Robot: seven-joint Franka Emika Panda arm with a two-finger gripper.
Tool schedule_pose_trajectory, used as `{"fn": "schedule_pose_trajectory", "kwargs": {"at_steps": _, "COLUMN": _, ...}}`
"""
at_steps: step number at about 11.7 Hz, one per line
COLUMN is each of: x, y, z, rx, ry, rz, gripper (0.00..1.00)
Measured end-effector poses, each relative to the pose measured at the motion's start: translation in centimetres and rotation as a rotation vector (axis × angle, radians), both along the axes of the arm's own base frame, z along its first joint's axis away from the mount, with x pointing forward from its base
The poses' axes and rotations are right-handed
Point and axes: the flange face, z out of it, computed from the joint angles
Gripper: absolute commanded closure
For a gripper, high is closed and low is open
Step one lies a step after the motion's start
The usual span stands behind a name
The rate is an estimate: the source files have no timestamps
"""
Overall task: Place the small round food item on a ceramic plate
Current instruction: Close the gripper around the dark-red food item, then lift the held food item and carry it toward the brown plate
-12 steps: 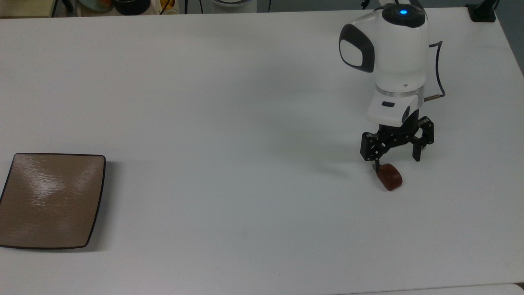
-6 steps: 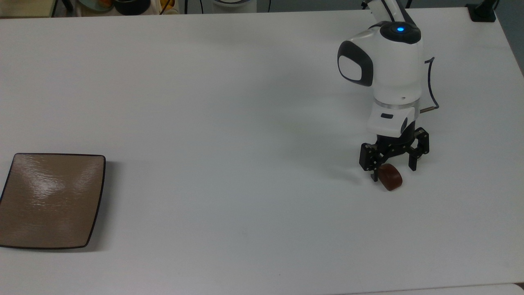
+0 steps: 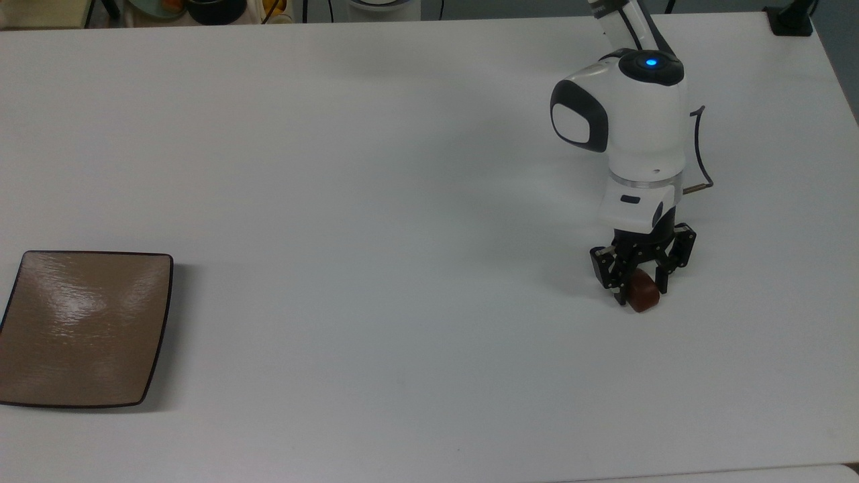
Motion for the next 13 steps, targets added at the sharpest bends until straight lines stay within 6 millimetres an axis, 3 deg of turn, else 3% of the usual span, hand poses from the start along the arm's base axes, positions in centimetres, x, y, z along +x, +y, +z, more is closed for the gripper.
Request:
{"fn": "schedule_pose_trajectory", "kwargs": {"at_steps": 2, "x": 0.1, "y": 0.0, "z": 0.2, "rx": 0.01, "ry": 0.001, "rz": -0.014, "gripper": 0.76}}
{"fn": "schedule_pose_trajectory", "kwargs": {"at_steps": 5, "x": 0.3, "y": 0.2, "z": 1.2, "rx": 0.026, "ry": -0.012, "rz": -0.025, "gripper": 0.76}}
{"fn": "schedule_pose_trajectory", "kwargs": {"at_steps": 8, "x": 0.6, "y": 0.0, "z": 5.1, "rx": 0.054, "ry": -0.054, "rz": -0.031, "gripper": 0.75}}
{"fn": "schedule_pose_trajectory", "kwargs": {"at_steps": 10, "x": 0.7, "y": -1.9, "z": 10.8, "rx": 0.058, "ry": -0.077, "rz": -0.057, "gripper": 0.75}}
{"fn": "schedule_pose_trajectory", "kwargs": {"at_steps": 13, "x": -0.3, "y": -7.5, "z": 21.4, "rx": -0.003, "ry": -0.021, "rz": -0.143, "gripper": 0.75}}
